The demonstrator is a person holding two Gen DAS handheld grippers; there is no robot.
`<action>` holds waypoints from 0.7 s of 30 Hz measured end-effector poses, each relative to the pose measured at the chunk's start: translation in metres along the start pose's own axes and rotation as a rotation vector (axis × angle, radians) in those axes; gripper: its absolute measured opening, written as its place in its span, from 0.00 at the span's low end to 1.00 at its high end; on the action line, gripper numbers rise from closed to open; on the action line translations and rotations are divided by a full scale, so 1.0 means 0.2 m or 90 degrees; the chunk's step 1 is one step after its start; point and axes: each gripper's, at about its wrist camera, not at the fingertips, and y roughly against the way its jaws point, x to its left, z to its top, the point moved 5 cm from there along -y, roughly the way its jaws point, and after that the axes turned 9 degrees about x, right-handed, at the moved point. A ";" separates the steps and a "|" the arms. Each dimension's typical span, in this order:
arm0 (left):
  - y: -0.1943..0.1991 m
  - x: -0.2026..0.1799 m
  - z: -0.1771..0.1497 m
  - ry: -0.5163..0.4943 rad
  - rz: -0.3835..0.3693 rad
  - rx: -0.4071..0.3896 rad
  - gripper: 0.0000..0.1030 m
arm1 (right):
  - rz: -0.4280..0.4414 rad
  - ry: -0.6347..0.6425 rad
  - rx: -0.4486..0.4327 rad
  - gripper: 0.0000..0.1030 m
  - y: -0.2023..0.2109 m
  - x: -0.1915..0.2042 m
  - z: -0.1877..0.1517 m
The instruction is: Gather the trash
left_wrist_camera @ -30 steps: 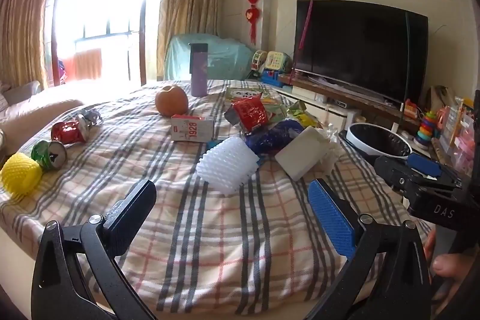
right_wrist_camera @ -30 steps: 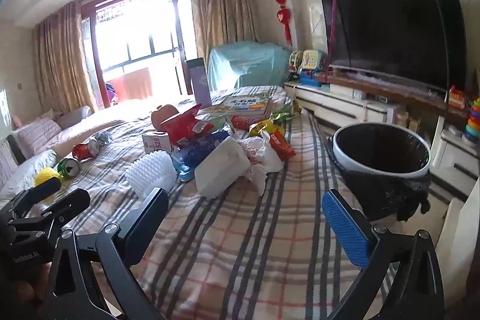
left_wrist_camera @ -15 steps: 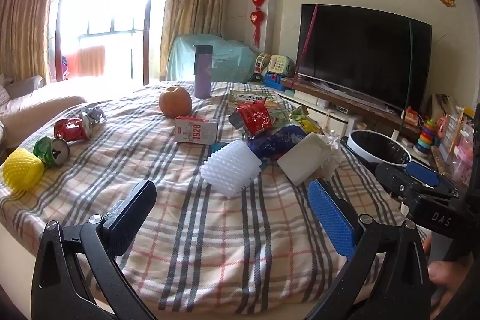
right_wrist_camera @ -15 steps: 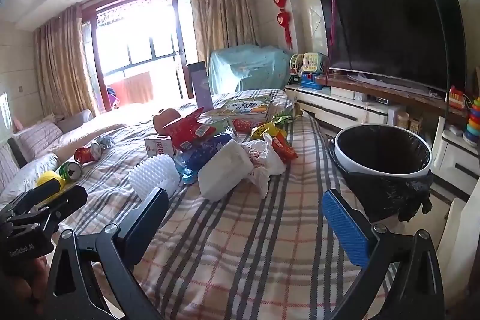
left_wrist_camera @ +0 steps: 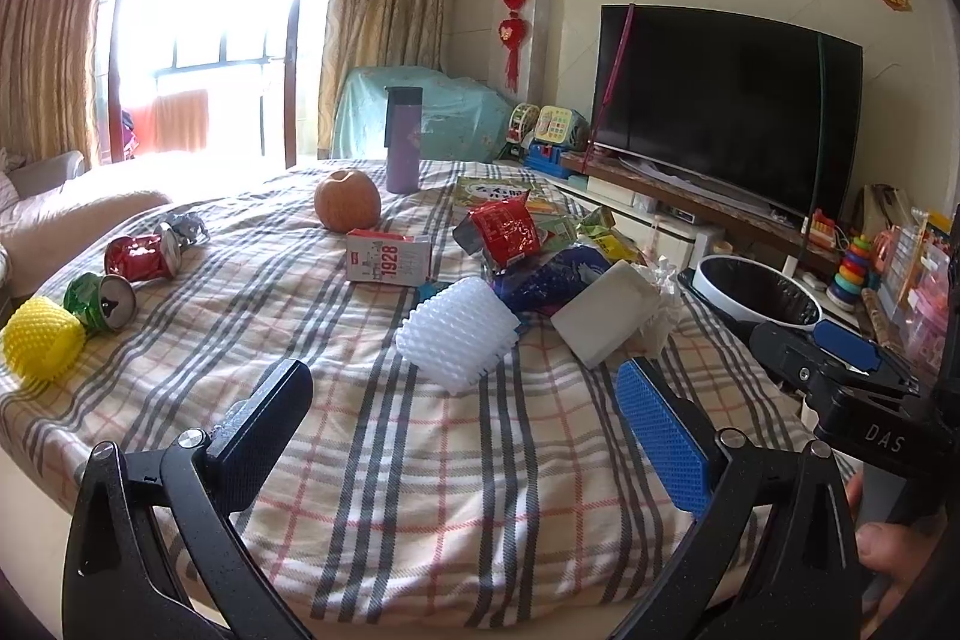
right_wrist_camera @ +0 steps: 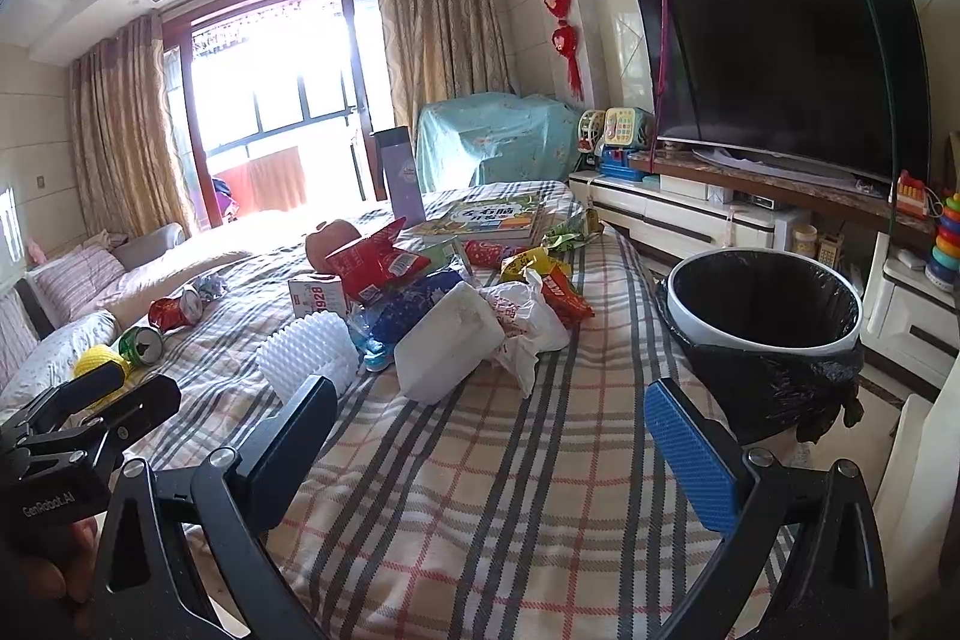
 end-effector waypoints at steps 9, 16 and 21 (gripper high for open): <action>-0.01 0.00 -0.01 -0.001 0.001 0.006 1.00 | 0.002 0.000 0.001 1.00 -0.01 0.00 -0.01; -0.02 0.01 -0.02 -0.003 0.008 0.007 1.00 | 0.007 0.001 0.004 1.00 -0.02 0.01 -0.02; -0.02 0.01 -0.02 -0.003 0.010 0.007 1.00 | 0.011 0.003 0.004 1.00 -0.02 0.02 -0.02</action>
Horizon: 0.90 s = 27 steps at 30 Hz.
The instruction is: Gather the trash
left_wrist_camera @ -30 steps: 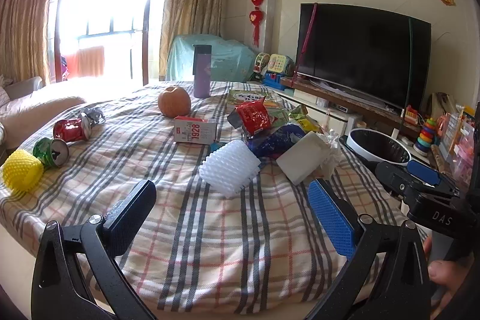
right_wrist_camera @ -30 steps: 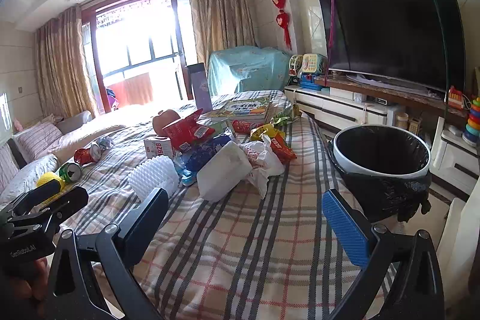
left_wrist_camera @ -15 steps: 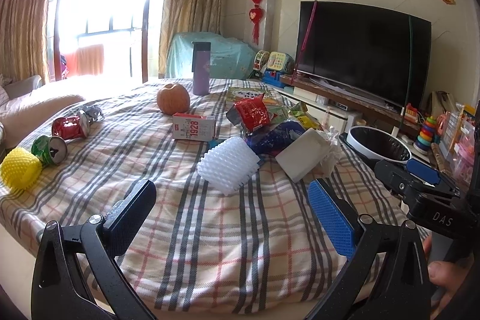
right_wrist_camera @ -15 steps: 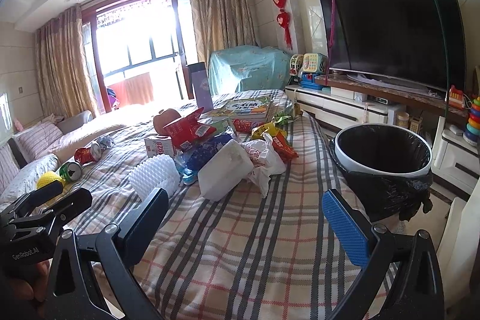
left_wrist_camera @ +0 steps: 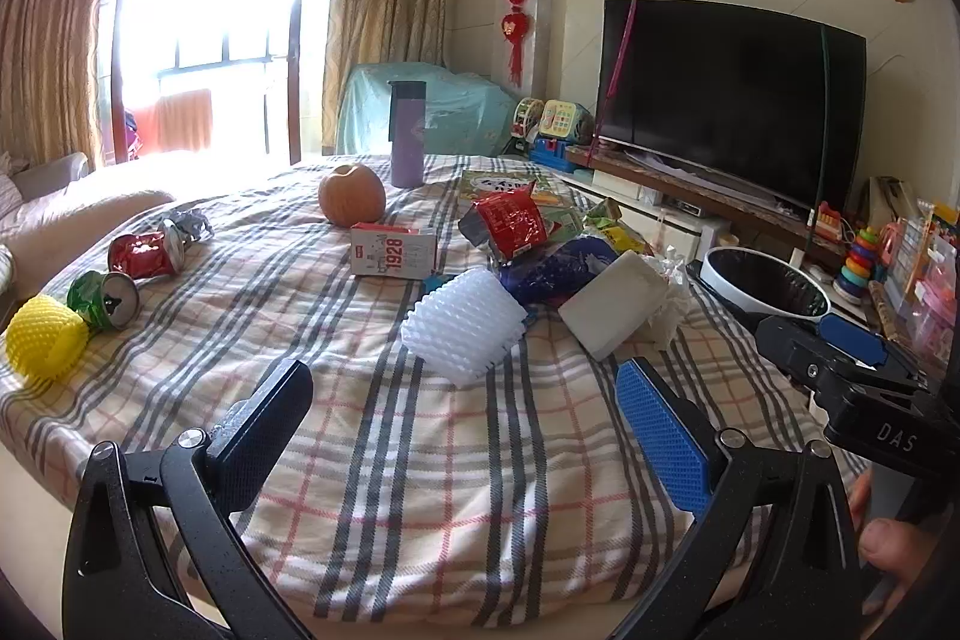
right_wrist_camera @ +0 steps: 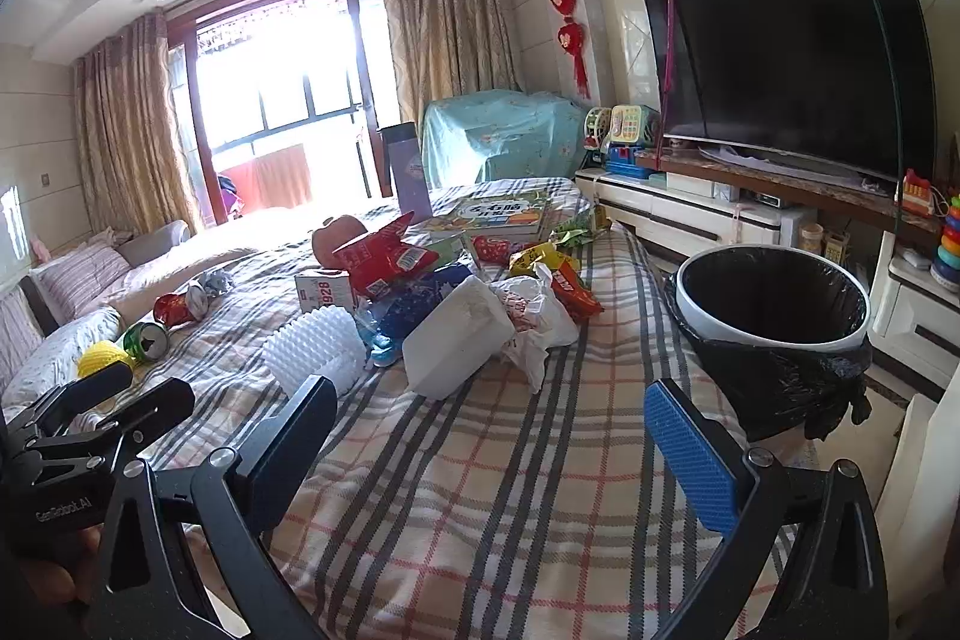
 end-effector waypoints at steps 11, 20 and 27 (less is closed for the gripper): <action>-0.01 0.00 -0.01 -0.004 0.005 0.004 1.00 | 0.004 0.001 0.003 1.00 -0.01 0.00 -0.01; -0.01 0.00 -0.02 -0.003 0.005 0.006 1.00 | 0.002 0.001 0.003 1.00 -0.02 0.01 -0.01; -0.06 0.03 -0.03 -0.003 0.021 0.029 1.00 | 0.003 -0.007 0.017 1.00 -0.05 -0.01 -0.01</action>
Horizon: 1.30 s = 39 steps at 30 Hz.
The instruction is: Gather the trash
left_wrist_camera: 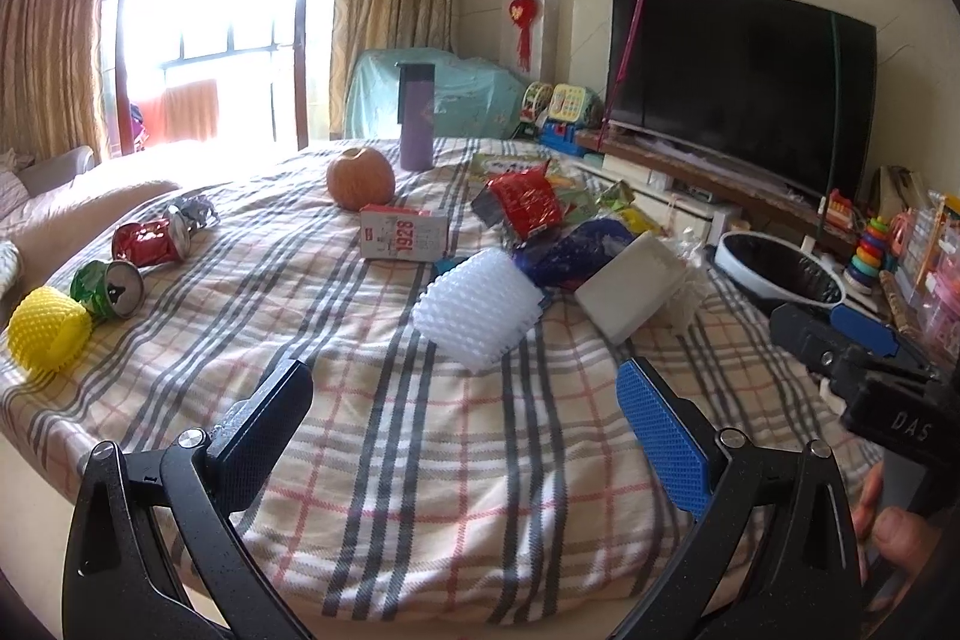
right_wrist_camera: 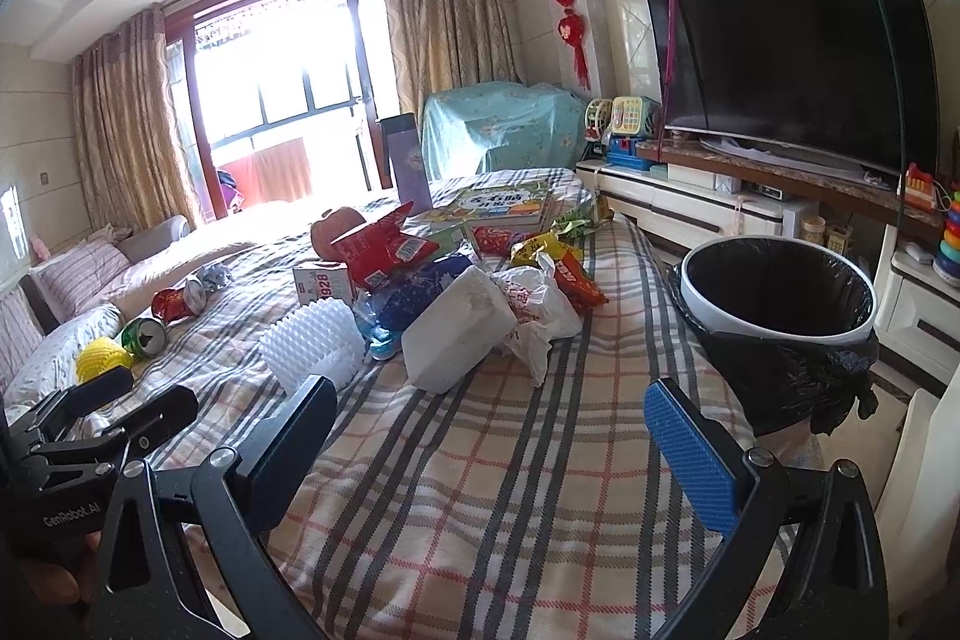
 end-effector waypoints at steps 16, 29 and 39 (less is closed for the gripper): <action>-0.30 0.12 0.09 0.017 -0.006 0.075 0.99 | 0.054 -0.040 0.117 0.77 -0.32 -0.02 0.01; -0.55 0.12 0.17 0.038 -0.088 0.151 0.80 | 0.120 -0.092 0.180 0.64 -0.55 -0.04 0.07; -0.57 0.02 0.14 0.003 -0.133 0.173 0.25 | 0.162 -0.085 0.184 0.30 -0.57 -0.01 0.08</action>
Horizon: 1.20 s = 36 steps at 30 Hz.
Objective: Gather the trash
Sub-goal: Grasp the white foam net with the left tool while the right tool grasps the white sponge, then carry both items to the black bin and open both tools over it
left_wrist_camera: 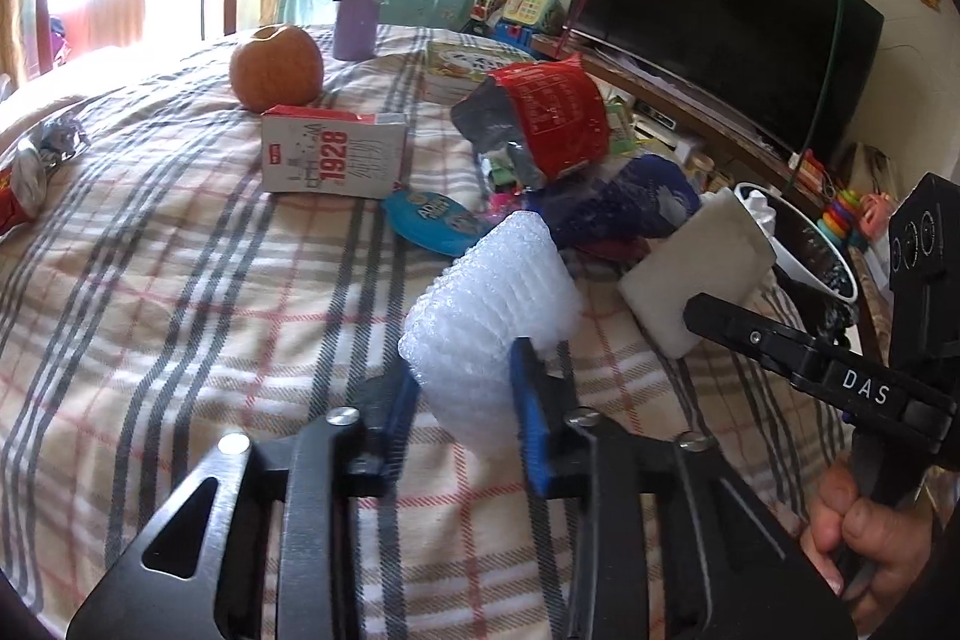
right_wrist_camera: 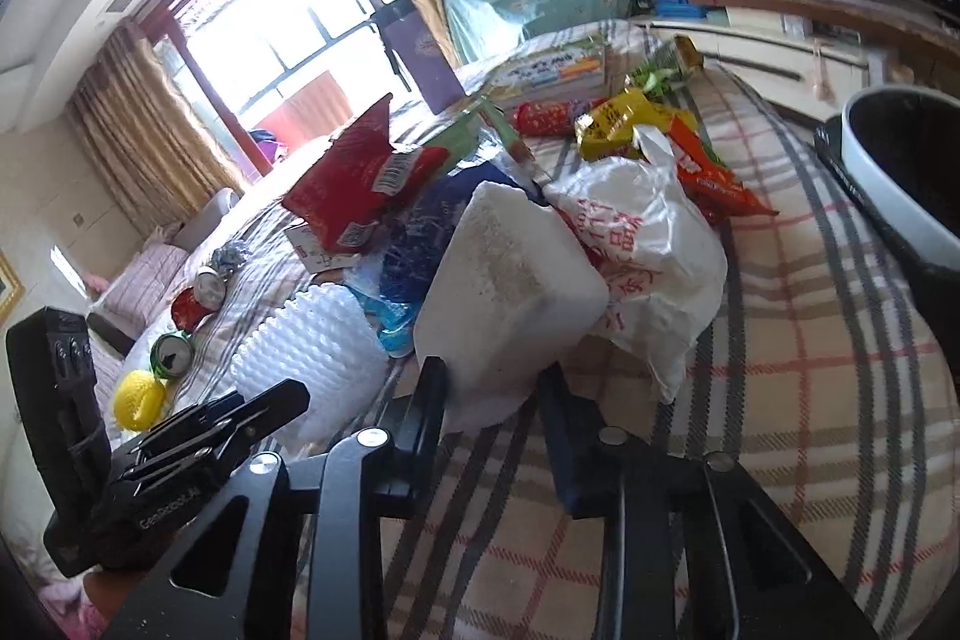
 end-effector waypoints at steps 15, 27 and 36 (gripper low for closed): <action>0.10 -0.27 -0.05 -0.058 -0.040 -0.009 0.21 | -0.028 -0.016 -0.042 0.29 0.29 -0.14 -0.11; 0.04 -0.66 0.01 -0.133 -0.108 0.002 0.21 | -0.097 -0.075 -0.081 0.29 0.52 -0.45 -0.12; -0.02 -0.94 0.12 -0.179 -0.139 0.000 0.21 | -0.148 -0.106 -0.111 0.29 0.67 -0.67 -0.03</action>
